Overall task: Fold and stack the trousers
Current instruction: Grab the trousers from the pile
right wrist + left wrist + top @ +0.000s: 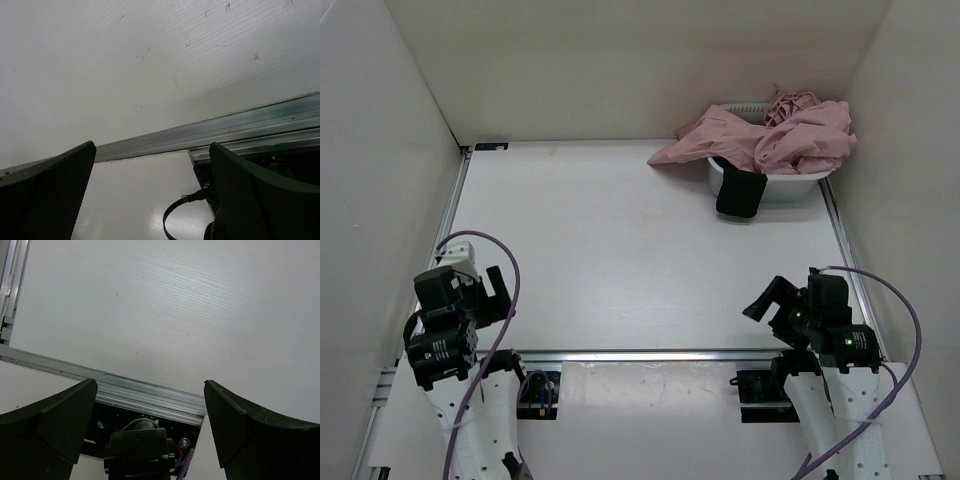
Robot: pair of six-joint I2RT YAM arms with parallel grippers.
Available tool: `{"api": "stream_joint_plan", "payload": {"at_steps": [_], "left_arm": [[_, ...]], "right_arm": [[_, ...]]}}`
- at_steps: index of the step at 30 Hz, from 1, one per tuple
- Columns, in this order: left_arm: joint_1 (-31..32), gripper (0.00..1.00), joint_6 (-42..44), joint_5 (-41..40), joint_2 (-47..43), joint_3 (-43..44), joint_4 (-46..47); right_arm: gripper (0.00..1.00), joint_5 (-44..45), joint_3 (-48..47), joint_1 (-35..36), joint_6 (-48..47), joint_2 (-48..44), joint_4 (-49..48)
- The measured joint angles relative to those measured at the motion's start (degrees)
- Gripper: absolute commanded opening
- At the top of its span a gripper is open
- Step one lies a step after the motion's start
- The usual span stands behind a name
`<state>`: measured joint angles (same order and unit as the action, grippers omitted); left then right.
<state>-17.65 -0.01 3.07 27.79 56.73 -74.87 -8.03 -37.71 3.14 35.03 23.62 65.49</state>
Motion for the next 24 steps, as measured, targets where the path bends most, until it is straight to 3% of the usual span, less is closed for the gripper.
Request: {"api": "stream_joint_plan", "payload": {"at_steps": [7,12,18,24], "left_arm": [[0.0,1.00,0.0,5.1,2.6,-0.1,3.5],[0.7,1.00,0.0,10.4,6.7,-0.1,7.1],[4.8,1.00,0.0,14.5,13.8,-0.1,14.0],[5.0,1.00,0.0,16.2,25.9,2.2,19.2]], "right_arm": [[0.99,3.7,-1.7,0.0,2.4,3.3,0.5],[0.99,7.5,-12.6,0.0,1.0,12.2,-1.5],[0.99,16.6,-44.2,0.0,-4.2,34.2,-7.9],[0.99,26.2,-79.9,-1.6,-10.4,67.3,-15.0]]}}
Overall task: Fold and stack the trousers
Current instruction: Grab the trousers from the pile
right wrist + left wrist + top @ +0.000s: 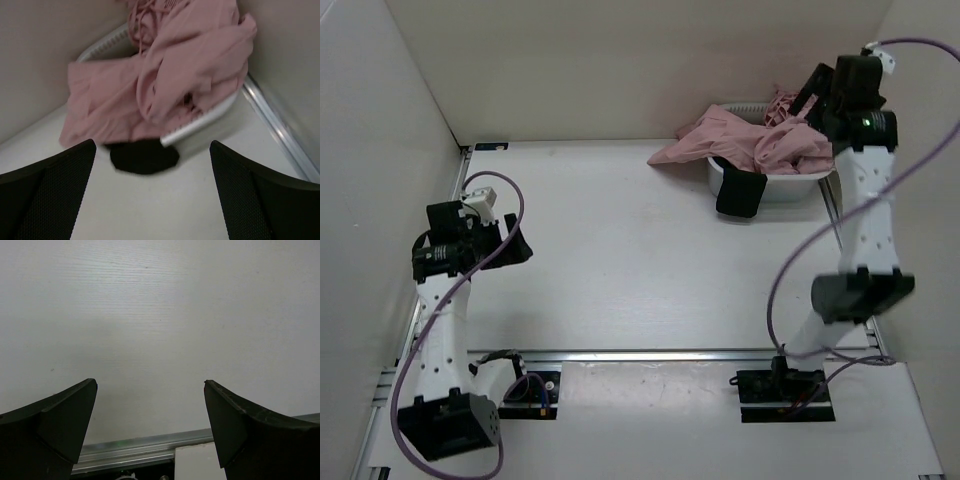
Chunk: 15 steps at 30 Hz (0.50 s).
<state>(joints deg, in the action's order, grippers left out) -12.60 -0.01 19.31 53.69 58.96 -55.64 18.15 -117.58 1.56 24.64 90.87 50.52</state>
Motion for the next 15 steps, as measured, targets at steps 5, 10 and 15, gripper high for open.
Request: {"api": "stream_joint_plan", "payload": {"at_steps": [5,10,15], "left_arm": [[-1.3,1.00,0.0,-0.3,4.7,0.6,0.2],[-3.2,1.00,0.0,-1.2,5.8,4.9,-1.2],[-5.0,1.00,0.0,-1.3,7.3,8.3,-1.1]], "right_arm": [[0.99,2.4,-18.8,-5.1,0.5,27.6,-4.0],[0.74,-1.3,-16.5,-9.9,3.8,41.8,-7.3],[0.00,-4.2,-15.5,-10.8,2.8,43.5,-9.4]]}}
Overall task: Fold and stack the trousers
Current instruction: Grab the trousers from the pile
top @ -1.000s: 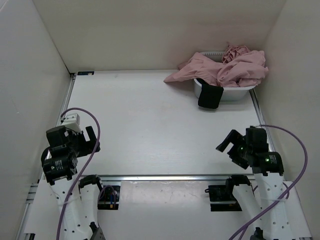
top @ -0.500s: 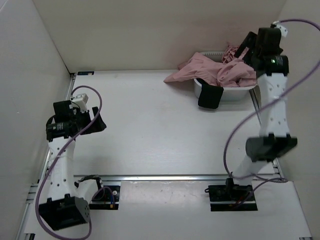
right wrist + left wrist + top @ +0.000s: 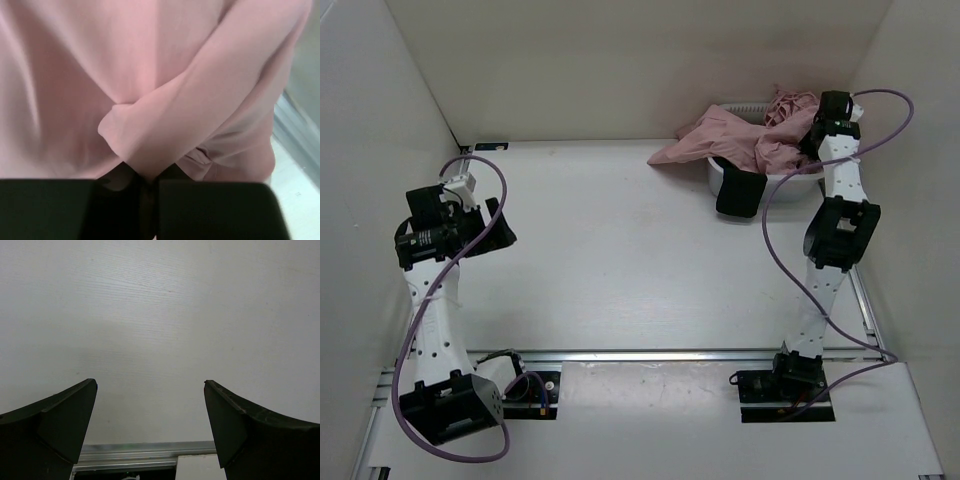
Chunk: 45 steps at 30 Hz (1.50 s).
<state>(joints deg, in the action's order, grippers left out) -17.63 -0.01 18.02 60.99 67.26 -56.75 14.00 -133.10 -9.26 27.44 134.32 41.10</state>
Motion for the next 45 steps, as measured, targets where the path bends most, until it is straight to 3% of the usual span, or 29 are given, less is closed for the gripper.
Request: {"api": "stream_joint_plan", "payload": {"at_steps": [4,8,11,14,18,22,23,24,26,27,28,31,35,39,45], "left_arm": [[-0.1,1.00,0.0,0.9,0.6,0.1,-0.2],[-0.1,1.00,0.0,2.8,0.6,0.1,-0.2],[-0.1,1.00,0.0,4.3,0.6,0.1,-0.2],[-0.1,1.00,0.0,5.4,0.6,0.2,-0.1],[-0.1,1.00,0.0,6.1,0.7,1.3,0.1],[-0.1,1.00,0.0,6.2,1.0,4.6,0.8],[-0.1,1.00,0.0,6.1,1.3,5.8,1.4],[-0.1,1.00,0.0,5.9,1.4,6.6,1.7],[-0.1,1.00,0.0,5.3,1.7,7.9,2.7],[-0.1,1.00,0.0,5.1,1.8,8.2,3.0],[-0.1,1.00,0.0,4.9,1.9,8.3,3.3],[-0.1,1.00,0.0,4.0,2.8,7.7,3.5],[1.7,0.99,0.0,1.6,5.0,3.9,2.5],[8.2,0.99,-0.1,-0.3,8.9,-2.9,0.4],[18.7,1.00,0.0,-2.1,12.5,-12.0,0.5]], "right_arm": [[0.00,2.1,9.7,3.0,-2.5,-9.7,-3.7],[0.00,1.7,13.1,8.5,-6.9,-21.4,-5.4],[0.00,-0.4,13.3,15.3,-9.4,-31.8,-7.0],[0.00,-2.1,13.7,27.7,-10.5,-42.9,-11.9],[0.00,-6.2,18.9,42.9,-6.8,-54.3,-21.9],[0.00,-6.1,26.9,46.5,1.9,-60.1,-30.1],[0.03,-5.9,29.2,46.8,3.9,-60.5,-31.3],[0.30,-5.6,32.1,46.9,6.2,-60.6,-31.9],[0.55,-4.5,37.1,47.3,11.3,-59.6,-28.8],[0.77,-4.0,38.6,47.3,12.7,-58.3,-26.5],[0.83,-3.7,40.2,46.5,14.3,-56.2,-22.3],[0.90,-2.9,45.0,44.1,15.1,-52.4,-11.9],[0.90,-1.0,55.6,40.3,14.6,-51.2,1.5],[0.90,-2.3,64.5,36.9,13.1,-52.9,4.2],[0.91,-7.8,62.5,36.8,9.4,-50.3,0.6]]}}
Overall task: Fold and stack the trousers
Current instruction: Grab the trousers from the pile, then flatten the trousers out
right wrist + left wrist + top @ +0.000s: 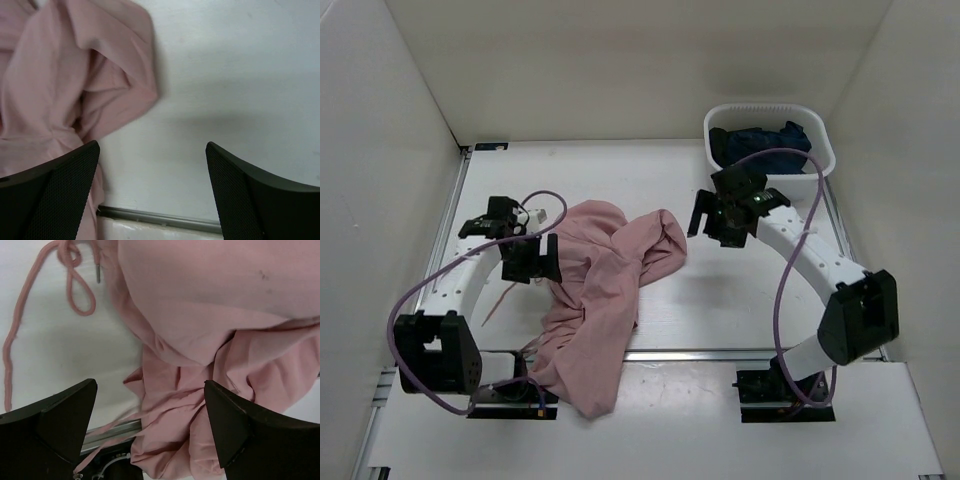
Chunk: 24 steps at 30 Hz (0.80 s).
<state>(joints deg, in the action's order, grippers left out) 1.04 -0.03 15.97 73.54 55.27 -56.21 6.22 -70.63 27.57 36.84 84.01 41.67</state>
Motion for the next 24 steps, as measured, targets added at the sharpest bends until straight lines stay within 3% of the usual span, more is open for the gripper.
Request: {"api": "stream_joint_plan", "payload": {"at_steps": [3,7,9,10,14,18,24], "left_arm": [[1.5,1.00,0.0,0.1,3.7,-0.1,2.8],[4.0,1.00,0.0,-0.2,12.0,2.1,6.4],[5.1,0.94,0.0,-0.4,17.6,4.8,7.5],[5.4,0.87,-0.1,-0.1,19.7,5.9,8.0],[5.8,0.14,-0.4,2.3,28.3,10.9,8.5],[5.9,0.14,0.0,2.4,31.2,17.5,6.6],[11.0,0.14,0.0,-9.4,27.4,30.5,7.6]], "right_arm": [[0.91,-2.1,-6.5,0.4,-1.9,6.6,-0.4],[0.92,-3.5,-8.0,0.7,-2.9,10.1,-1.6],[0.92,-3.8,-7.2,1.1,-3.0,10.1,-1.6],[0.92,-3.9,-6.8,1.1,-2.9,9.9,-1.6],[0.92,-3.2,-4.7,1.3,-2.9,8.5,-1.2],[0.92,-1.2,-4.5,1.4,-3.0,5.3,-0.6],[0.96,7.4,-4.5,1.4,-2.3,-1.8,4.3]]}}
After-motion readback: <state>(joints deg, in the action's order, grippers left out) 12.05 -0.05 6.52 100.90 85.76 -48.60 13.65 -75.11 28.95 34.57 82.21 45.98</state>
